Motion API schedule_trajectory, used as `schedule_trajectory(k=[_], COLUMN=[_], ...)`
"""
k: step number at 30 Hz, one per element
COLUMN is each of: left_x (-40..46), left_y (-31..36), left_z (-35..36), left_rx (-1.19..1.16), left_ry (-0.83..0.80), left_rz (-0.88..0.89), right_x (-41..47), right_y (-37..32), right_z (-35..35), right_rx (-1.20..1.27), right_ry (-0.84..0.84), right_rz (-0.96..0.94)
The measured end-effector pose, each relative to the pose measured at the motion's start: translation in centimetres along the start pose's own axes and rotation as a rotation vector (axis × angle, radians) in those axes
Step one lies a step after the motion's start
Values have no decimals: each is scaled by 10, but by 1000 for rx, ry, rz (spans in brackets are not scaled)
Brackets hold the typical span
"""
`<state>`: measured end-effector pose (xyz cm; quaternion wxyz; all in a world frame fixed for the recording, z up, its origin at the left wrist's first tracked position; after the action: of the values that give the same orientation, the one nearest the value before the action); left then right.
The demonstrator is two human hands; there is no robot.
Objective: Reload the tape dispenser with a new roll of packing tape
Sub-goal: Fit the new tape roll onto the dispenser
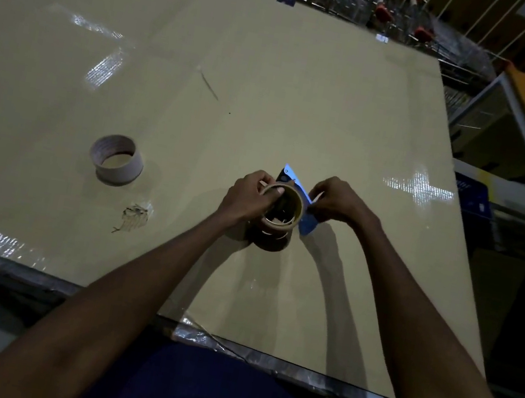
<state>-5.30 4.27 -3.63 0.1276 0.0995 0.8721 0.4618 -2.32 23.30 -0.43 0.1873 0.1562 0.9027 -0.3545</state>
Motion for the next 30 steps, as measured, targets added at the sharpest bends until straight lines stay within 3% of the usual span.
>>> schedule_trajectory(k=[7, 9, 12, 14, 21, 30], left_x=[20, 20, 21, 23, 31, 25], left_y=[0, -6, -9, -7, 1, 13], left_z=[-9, -9, -12, -13, -18, -14], left_rx=[135, 156, 124, 107, 128, 187], left_ry=[25, 3, 8, 13, -33, -109], left_rz=[-59, -97, -75, -48, -4, 18], right_x=[-18, -14, -4, -3, 0, -5], right_y=[4, 1, -18, -33, -38, -33], right_z=[18, 8, -23, -33, 1, 10], right_rx=[37, -11, -34, -45, -233, -208], right_ry=[-274, -204, 116, 233, 42, 85], right_rz=[166, 140, -62, -207, -376, -443])
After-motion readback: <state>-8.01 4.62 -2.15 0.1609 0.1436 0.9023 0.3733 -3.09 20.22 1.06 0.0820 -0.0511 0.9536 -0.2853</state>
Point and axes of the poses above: each hand's wrist, its own x-axis towards the middle knuckle, its own z-axis out of the palm, y = z × x, the point moved 8 cm from there along x, towards the middle knuckle, and after that the axes turned 7 degrees about x, right-handed, at the moved point
